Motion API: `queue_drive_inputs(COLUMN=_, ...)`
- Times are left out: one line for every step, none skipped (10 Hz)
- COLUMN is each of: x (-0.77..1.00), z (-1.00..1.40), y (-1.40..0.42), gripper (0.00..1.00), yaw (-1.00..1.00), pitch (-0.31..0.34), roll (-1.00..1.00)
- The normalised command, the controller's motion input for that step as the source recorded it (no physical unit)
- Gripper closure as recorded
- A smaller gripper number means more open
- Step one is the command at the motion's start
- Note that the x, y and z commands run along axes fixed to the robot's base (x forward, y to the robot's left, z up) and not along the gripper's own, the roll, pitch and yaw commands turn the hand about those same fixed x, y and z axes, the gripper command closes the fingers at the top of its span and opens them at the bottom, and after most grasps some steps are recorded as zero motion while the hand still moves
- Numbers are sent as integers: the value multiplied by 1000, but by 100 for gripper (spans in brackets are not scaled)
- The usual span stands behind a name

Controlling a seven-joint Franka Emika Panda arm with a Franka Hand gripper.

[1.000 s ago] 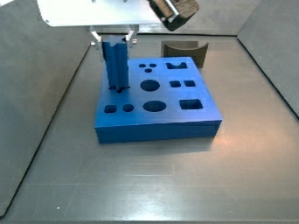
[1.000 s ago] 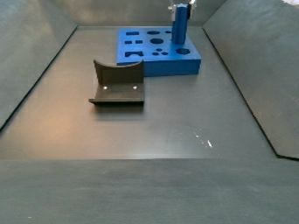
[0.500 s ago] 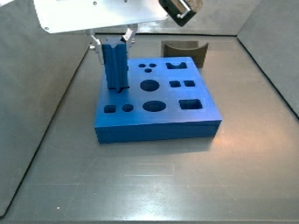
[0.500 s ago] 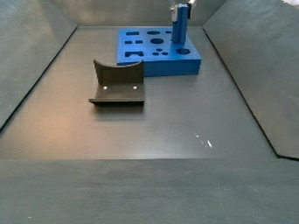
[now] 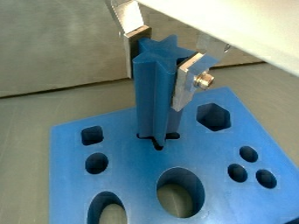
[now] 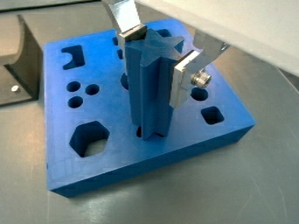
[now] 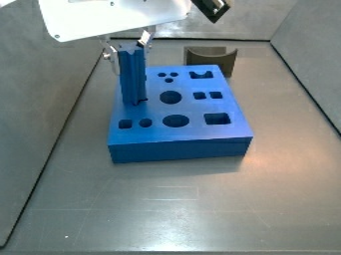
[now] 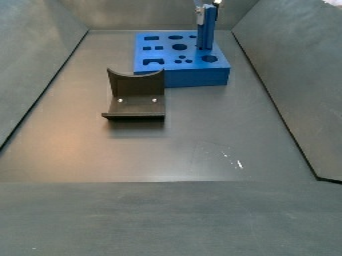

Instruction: Insert the star object.

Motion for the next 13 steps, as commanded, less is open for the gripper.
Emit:
queue_drive_inputs(x=71, z=-594, y=-117, gripper=100, yaw=0, pitch=0, roll=-140)
queue_drive_inputs(x=157, z=-603, y=-129, gripper=100, yaw=-457, pitch=4, roll=-113)
queue_drive_inputs(x=186, z=-606, y=-71, gripper=100, yaw=-723, pitch=59, roll=-84)
queue_drive_inputs(x=174, z=-617, y=-40, gripper=100, yaw=-754, pitch=81, roll=-80)
queue_drive_inputs(x=114, z=-609, y=-40, gripper=100, yaw=-777, pitch=69, roll=-87)
queue_drive_inputs(x=63, z=-594, y=-3, gripper=100, yaw=-817, pitch=54, roll=-107)
queue_drive_inputs(x=74, z=-626, y=0, gripper=100, yaw=-803, pitch=86, roll=-114)
queue_drive_inputs(x=0, z=-643, y=0, gripper=100, yaw=-680, pitch=24, roll=-101)
queue_drive_inputs(x=0, z=-640, y=0, gripper=100, yaw=-523, pitch=19, roll=-89)
queue_drive_inputs(x=0, z=-594, y=37, gripper=100, yaw=-489, pitch=26, roll=-50)
queue_drive_inputs(x=0, z=-503, y=46, gripper=100, yaw=-434, pitch=41, roll=-23)
queue_drive_inputs(x=-66, z=-500, y=0, gripper=100, yaw=-66, pitch=0, roll=0)
queue_drive_inputs(x=-91, z=-629, y=0, gripper=100, yaw=0, pitch=-20, roll=21)
